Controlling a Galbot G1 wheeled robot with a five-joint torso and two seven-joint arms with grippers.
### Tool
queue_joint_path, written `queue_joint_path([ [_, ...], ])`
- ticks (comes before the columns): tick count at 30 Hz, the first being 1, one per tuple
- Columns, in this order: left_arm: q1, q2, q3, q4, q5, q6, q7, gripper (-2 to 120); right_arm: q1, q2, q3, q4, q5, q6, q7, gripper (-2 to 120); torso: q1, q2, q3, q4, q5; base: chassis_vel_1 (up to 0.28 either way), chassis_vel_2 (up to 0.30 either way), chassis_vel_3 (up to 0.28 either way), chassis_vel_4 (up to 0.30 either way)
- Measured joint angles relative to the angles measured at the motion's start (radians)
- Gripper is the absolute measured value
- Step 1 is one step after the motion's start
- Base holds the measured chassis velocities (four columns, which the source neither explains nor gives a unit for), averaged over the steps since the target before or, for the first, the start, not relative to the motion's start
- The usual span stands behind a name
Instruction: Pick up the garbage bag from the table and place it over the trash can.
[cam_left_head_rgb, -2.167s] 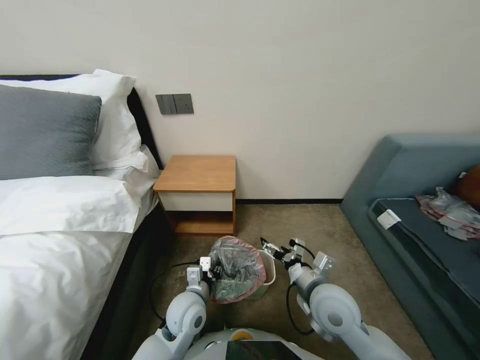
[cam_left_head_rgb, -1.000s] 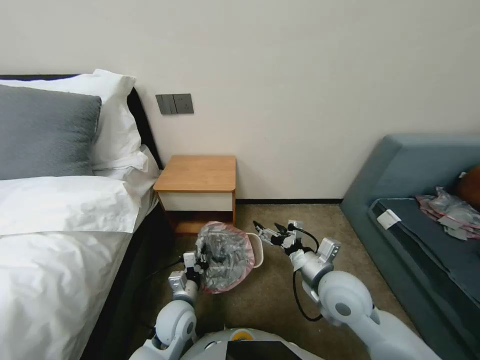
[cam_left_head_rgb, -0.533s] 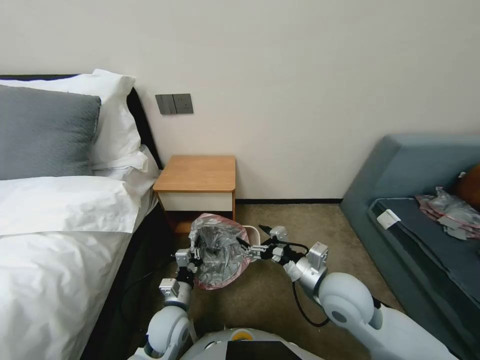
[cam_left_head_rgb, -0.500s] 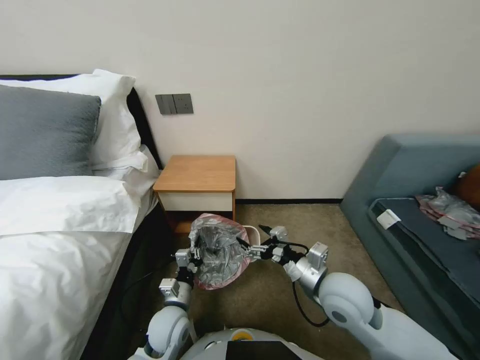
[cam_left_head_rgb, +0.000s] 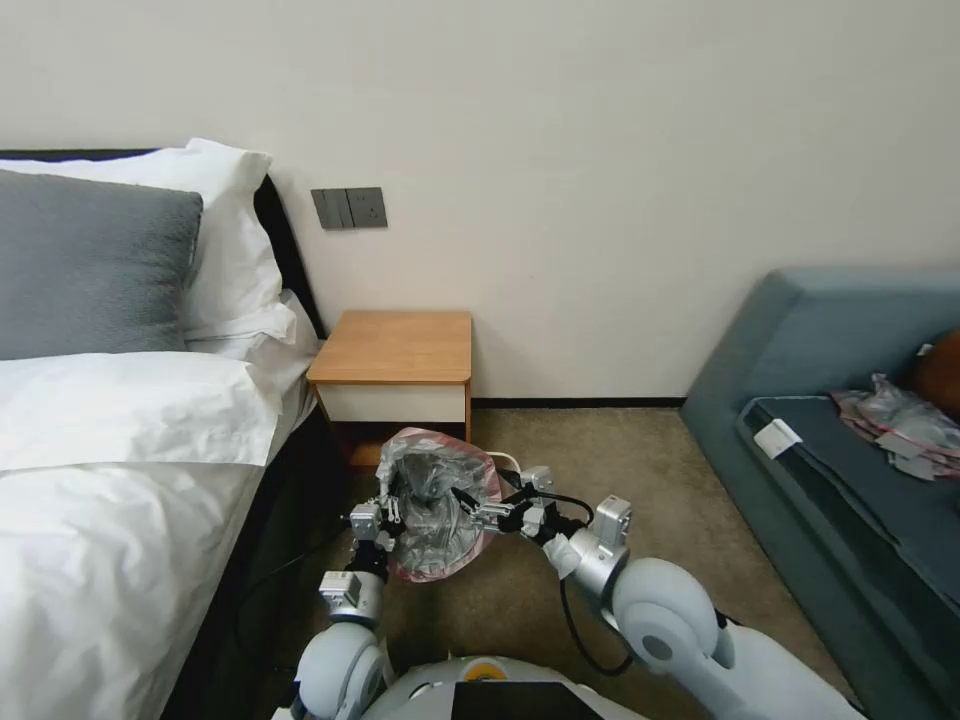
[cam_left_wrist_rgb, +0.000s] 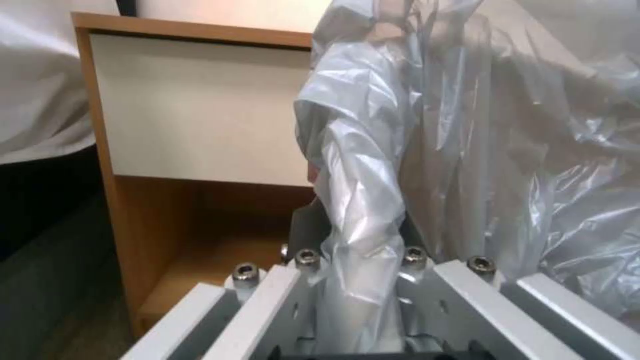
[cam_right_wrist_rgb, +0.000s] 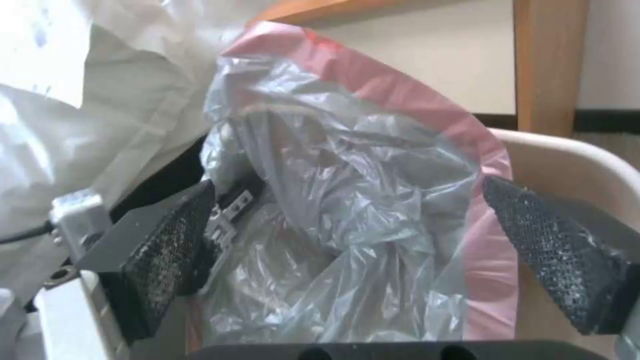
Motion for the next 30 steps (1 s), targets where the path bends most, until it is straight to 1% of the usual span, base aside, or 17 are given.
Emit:
queue_joint_path([
  [6,-0.001,-0.002,0.003,0.0,0.012,-0.004,-0.002,4,0.006,0.022,0.004,-0.032,0.021,0.007,0.021,100,0.0,0.0,0.0,-0.0001,0.0001,0.0,0.0,0.0,0.0],
  [13,-0.001,0.0,0.012,-0.001,0.013,-0.006,-0.001,4,0.008,0.044,0.01,-0.064,0.023,0.019,0.022,100,0.0,0.0,0.0,-0.0001,0.0001,0.0,0.0,0.0,0.0],
  [19,-0.001,0.0,0.024,-0.008,0.018,-0.006,0.015,4,0.016,0.062,0.012,-0.1,0.024,0.024,0.013,100,0.0,0.0,0.0,0.0,0.0001,0.0,0.0,0.0,0.0],
  [30,0.011,0.004,0.025,-0.025,0.015,-0.008,0.027,4,0.025,0.064,0.013,-0.12,0.022,0.031,-0.013,100,0.0,0.0,0.0,0.0,0.0001,0.0,0.0,0.0,0.0],
])
